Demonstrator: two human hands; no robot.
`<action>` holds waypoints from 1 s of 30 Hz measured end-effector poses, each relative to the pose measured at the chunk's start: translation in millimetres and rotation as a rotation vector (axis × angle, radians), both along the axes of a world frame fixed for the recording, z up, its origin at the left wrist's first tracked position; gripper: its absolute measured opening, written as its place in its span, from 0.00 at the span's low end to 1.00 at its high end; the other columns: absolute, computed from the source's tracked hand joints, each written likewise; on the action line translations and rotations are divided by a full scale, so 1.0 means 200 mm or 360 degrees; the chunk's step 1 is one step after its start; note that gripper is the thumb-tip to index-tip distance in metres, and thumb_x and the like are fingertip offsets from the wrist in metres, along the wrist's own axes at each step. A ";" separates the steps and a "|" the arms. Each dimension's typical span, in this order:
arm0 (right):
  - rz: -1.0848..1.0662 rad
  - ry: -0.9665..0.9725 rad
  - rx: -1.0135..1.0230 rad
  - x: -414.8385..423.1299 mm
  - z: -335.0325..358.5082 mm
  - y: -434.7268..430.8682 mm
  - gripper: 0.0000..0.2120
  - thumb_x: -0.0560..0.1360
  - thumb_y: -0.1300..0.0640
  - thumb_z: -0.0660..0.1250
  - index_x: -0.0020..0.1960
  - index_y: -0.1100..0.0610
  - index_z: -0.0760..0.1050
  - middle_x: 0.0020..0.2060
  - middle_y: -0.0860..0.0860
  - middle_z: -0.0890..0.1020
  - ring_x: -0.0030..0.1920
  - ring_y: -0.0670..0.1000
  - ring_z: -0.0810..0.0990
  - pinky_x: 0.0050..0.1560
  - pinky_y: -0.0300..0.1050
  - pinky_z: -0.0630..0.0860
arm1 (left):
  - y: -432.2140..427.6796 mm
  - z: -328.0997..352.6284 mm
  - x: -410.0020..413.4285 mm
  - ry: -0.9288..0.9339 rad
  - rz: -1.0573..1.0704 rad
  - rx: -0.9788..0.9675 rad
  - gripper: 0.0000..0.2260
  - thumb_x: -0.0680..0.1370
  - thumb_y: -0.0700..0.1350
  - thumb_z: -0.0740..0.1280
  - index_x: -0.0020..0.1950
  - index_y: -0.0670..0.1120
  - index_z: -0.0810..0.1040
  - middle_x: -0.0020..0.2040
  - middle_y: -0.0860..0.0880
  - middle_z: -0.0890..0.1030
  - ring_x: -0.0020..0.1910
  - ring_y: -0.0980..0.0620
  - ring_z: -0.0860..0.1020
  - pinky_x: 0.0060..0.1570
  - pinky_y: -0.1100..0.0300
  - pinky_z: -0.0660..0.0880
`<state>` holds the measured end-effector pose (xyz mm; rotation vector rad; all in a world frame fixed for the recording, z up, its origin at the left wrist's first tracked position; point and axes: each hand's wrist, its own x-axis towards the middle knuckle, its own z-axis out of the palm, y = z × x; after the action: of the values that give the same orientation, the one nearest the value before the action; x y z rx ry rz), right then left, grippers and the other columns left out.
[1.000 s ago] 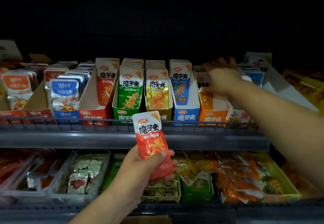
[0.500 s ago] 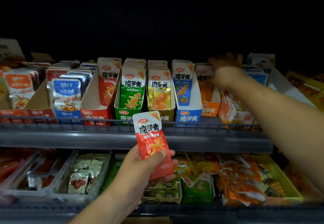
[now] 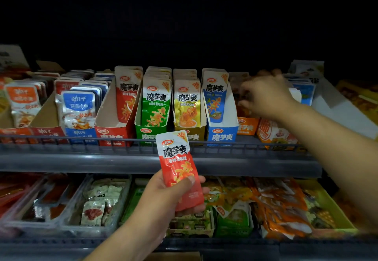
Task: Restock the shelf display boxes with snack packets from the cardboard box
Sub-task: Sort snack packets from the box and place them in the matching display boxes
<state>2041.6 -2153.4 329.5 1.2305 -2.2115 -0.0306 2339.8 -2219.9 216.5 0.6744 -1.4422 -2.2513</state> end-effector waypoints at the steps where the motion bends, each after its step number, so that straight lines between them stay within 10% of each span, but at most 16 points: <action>1: 0.0045 -0.0020 0.0061 0.03 -0.01 0.03 0.11 0.76 0.45 0.70 0.55 0.48 0.79 0.53 0.50 0.82 0.61 0.56 0.74 0.64 0.54 0.60 | 0.00 0.00 0.00 0.0003 -0.0001 0.0005 0.19 0.75 0.40 0.71 0.66 0.43 0.74 0.52 0.41 0.87 0.50 0.41 0.87 0.41 0.47 0.85; 20: 0.0227 -0.0594 0.0023 0.24 -0.12 0.35 0.11 0.74 0.38 0.65 0.50 0.42 0.80 0.45 0.42 0.81 0.57 0.47 0.76 0.72 0.52 0.55 | 0.03 0.02 0.04 -0.0003 -0.0020 -0.0042 0.14 0.80 0.39 0.69 0.65 0.42 0.75 0.52 0.42 0.87 0.51 0.42 0.87 0.44 0.47 0.85; 25: 0.0367 -0.0738 -0.0398 0.33 -0.10 0.36 0.11 0.75 0.42 0.69 0.52 0.47 0.80 0.47 0.43 0.81 0.51 0.43 0.77 0.56 0.48 0.74 | 0.03 0.06 0.04 0.0034 -0.0070 -0.0096 0.13 0.80 0.40 0.68 0.65 0.44 0.75 0.52 0.42 0.87 0.51 0.42 0.87 0.47 0.44 0.85; 30: 0.0576 -0.1678 -0.0754 0.60 -0.15 0.26 0.14 0.75 0.51 0.73 0.59 0.47 0.76 0.42 0.47 0.84 0.40 0.45 0.83 0.39 0.38 0.79 | 0.03 0.11 0.04 0.0050 -0.0247 -0.0138 0.10 0.82 0.42 0.66 0.64 0.46 0.75 0.52 0.40 0.87 0.51 0.40 0.86 0.46 0.45 0.84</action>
<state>2161.2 -2101.0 298.9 1.5094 -2.4771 1.4935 2348.3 -2214.2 238.4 0.5143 -1.6166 -2.2873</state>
